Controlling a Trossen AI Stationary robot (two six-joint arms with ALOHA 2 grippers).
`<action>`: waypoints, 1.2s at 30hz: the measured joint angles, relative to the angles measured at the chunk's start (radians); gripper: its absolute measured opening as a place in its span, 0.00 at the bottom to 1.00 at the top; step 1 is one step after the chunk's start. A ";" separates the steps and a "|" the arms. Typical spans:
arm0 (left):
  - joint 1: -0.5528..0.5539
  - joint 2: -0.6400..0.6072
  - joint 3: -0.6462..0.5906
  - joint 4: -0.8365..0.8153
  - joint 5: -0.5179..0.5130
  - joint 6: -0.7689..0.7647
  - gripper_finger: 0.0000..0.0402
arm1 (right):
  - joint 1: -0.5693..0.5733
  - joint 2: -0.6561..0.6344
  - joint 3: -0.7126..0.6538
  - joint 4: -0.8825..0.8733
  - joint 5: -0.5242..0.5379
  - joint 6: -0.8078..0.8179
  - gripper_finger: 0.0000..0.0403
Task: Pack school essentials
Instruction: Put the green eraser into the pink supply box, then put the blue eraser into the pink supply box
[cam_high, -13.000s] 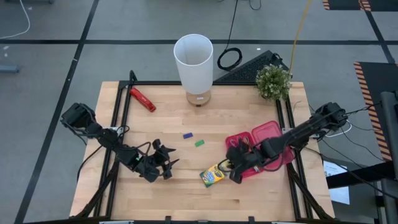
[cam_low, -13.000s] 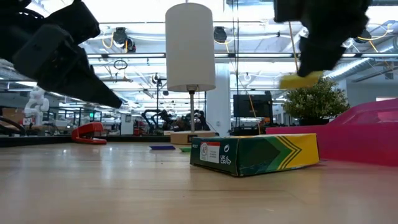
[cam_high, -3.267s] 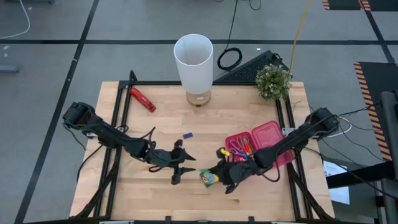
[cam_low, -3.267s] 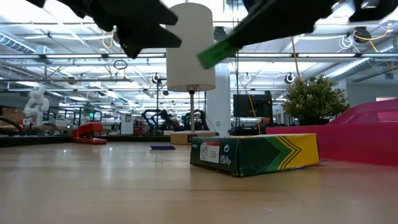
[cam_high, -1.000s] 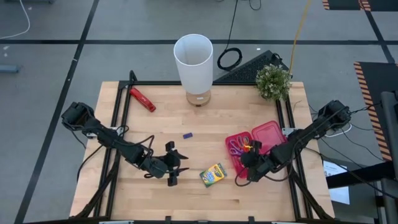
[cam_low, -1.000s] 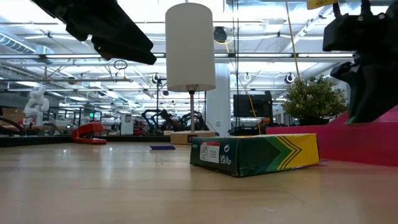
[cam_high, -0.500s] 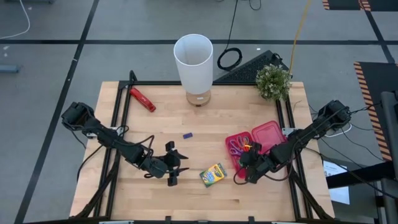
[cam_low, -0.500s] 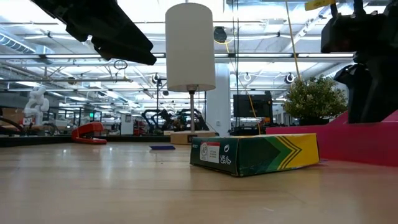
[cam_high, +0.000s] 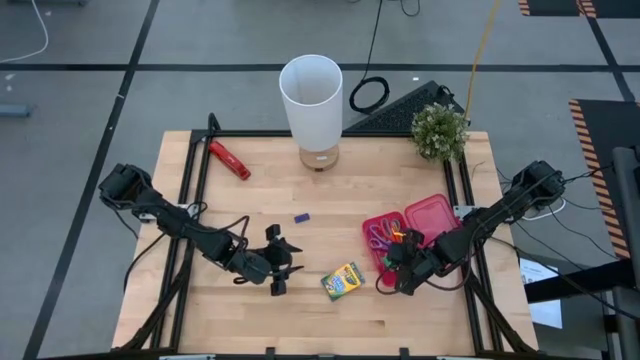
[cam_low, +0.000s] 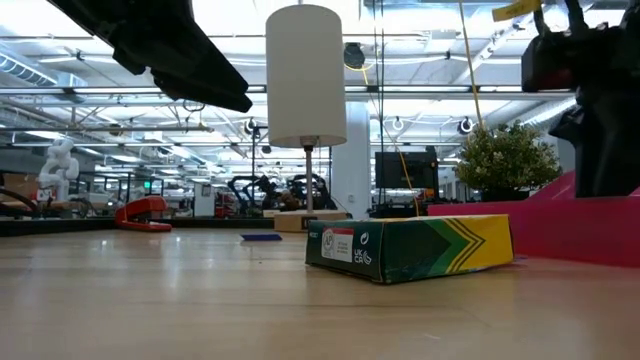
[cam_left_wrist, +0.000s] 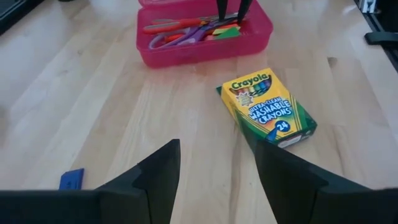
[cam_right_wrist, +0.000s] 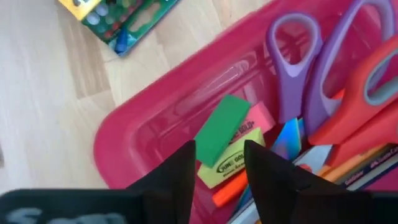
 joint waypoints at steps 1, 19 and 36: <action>0.000 0.000 0.000 -0.001 -0.001 -0.002 0.52 | 0.000 0.000 -0.005 0.002 0.005 0.001 0.29; 0.001 0.000 0.000 -0.001 -0.005 0.003 0.52 | -0.051 0.000 -0.072 0.209 -0.137 -0.033 0.01; 0.099 0.000 -0.043 -0.110 -0.124 0.046 0.52 | -0.051 -0.159 -0.072 0.200 0.027 -0.012 0.00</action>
